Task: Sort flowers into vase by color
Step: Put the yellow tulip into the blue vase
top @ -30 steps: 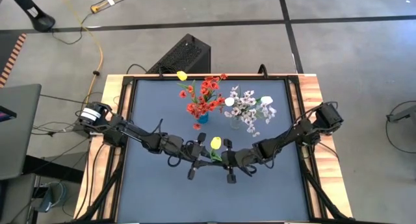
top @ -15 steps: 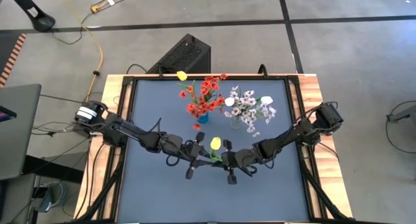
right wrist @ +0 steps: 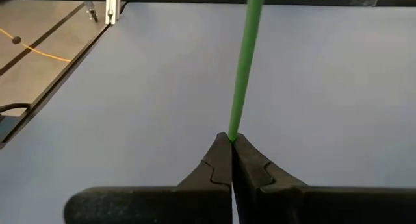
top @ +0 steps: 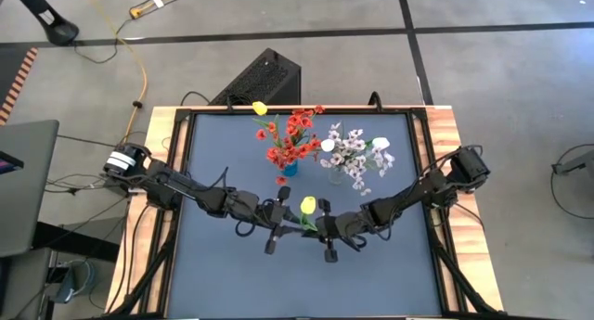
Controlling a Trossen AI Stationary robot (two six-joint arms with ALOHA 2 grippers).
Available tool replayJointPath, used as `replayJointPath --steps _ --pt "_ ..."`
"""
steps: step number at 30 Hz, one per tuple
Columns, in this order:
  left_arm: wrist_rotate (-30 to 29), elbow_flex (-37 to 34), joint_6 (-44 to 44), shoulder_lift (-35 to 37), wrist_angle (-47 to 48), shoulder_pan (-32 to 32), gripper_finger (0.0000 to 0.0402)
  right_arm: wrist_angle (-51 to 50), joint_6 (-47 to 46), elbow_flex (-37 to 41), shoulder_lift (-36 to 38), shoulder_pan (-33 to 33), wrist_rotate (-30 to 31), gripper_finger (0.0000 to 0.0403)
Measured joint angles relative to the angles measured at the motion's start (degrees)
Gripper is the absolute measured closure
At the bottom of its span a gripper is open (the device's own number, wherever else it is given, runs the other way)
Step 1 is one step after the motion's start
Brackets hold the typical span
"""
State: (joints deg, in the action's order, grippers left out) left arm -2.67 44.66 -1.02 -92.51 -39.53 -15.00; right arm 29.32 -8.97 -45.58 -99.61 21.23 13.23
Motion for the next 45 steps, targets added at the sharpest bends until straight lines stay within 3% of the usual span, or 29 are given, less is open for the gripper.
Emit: replayJointPath --steps 4,14,25,28,32,36,40,45 --pt "-2.1 0.0 0.2 0.0 0.8 0.0 0.0392 0.0 0.4 0.0 0.0 0.0 0.0 0.038" --pt "-3.0 0.0 0.1 1.5 3.7 0.0 0.04 0.4 0.5 0.0 0.0 -0.4 0.1 0.0315" --pt "-16.9 0.0 -4.0 19.6 29.0 0.0 0.0401 -12.6 0.4 0.0 7.2 -0.4 0.1 0.024" --pt "-17.0 0.0 -3.9 24.3 34.7 0.0 0.0401 -14.1 0.4 0.0 8.6 -0.4 0.1 0.0237" --pt "-12.0 0.0 -4.1 30.4 42.1 -0.6 0.0401 -14.9 0.5 0.0 9.0 -0.4 0.1 0.0239" --pt "-16.0 0.0 -2.7 36.4 48.3 -1.8 0.0401 -16.2 0.6 0.0 8.8 -0.6 0.1 0.024" --pt "-22.0 -4.1 -1.4 43.3 46.5 -2.6 0.0401 -17.2 0.6 0.0 8.8 -1.1 0.1 0.0241" --pt "-26.9 -15.5 -1.4 49.5 30.2 -1.5 0.0401 -17.0 1.8 0.0 8.8 -1.9 0.1 0.0241"
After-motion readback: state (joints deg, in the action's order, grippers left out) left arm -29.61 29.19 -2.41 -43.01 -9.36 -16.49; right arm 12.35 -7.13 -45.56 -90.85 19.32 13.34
